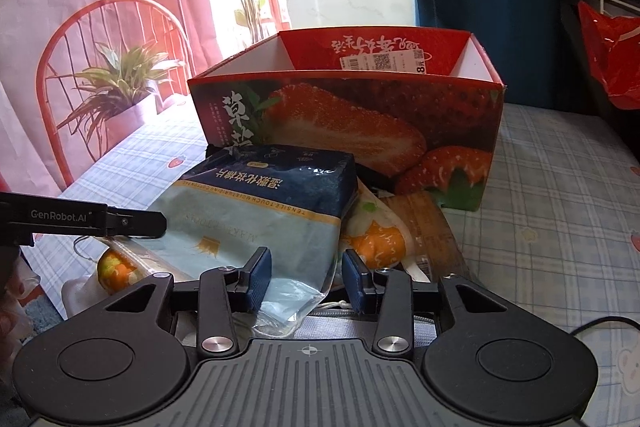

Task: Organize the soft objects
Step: 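Lower the left gripper onto the blue-and-white cotton pad bag and close, then lift the cotton pad bag with the left gripper and drop it into the red box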

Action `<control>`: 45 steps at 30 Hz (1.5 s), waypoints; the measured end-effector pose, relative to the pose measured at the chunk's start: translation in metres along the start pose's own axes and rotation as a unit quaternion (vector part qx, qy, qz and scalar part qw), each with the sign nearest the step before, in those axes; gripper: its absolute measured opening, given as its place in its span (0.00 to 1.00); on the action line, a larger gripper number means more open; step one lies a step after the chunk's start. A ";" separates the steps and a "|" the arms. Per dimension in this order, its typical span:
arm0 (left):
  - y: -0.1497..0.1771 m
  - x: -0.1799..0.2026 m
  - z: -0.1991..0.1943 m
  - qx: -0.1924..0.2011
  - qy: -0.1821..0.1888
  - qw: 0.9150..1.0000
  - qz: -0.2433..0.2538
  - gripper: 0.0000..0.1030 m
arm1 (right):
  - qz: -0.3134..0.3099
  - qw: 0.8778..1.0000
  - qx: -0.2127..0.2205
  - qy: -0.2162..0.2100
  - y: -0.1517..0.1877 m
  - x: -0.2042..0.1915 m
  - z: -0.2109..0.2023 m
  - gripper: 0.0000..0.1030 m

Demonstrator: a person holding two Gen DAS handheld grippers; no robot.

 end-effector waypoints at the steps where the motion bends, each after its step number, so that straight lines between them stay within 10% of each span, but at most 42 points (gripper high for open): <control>1: -0.003 0.000 0.001 -0.003 -0.003 1.000 0.006 0.35 | 0.001 1.000 -0.003 -0.002 -0.002 0.001 0.002 0.37; 7: -0.023 -0.011 0.009 0.001 -0.025 0.999 0.039 0.35 | 0.007 1.000 -0.008 -0.011 -0.002 0.006 0.010 0.37; 15: -0.006 -0.003 0.024 -0.020 0.039 0.999 0.020 0.35 | 0.009 1.000 -0.005 -0.011 0.001 0.008 0.012 0.35; 24: -0.016 0.012 0.014 0.001 0.036 0.997 0.074 0.08 | -0.028 0.999 0.029 0.005 -0.013 0.004 -0.006 0.10; 45: -0.110 0.065 -0.027 0.123 0.039 0.983 0.132 0.05 | -0.066 0.989 0.134 -0.013 -0.111 0.021 -0.036 0.04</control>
Point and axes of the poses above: each gripper's, at about its wrist camera, not at the fingertips, and z roughly the way its jaws point, x to its right, y to its underside, the point moved 3 cm from there along z, roughly the way its jaws point, and after that the axes turned 1 degree about -x, right-handed, at the moved point
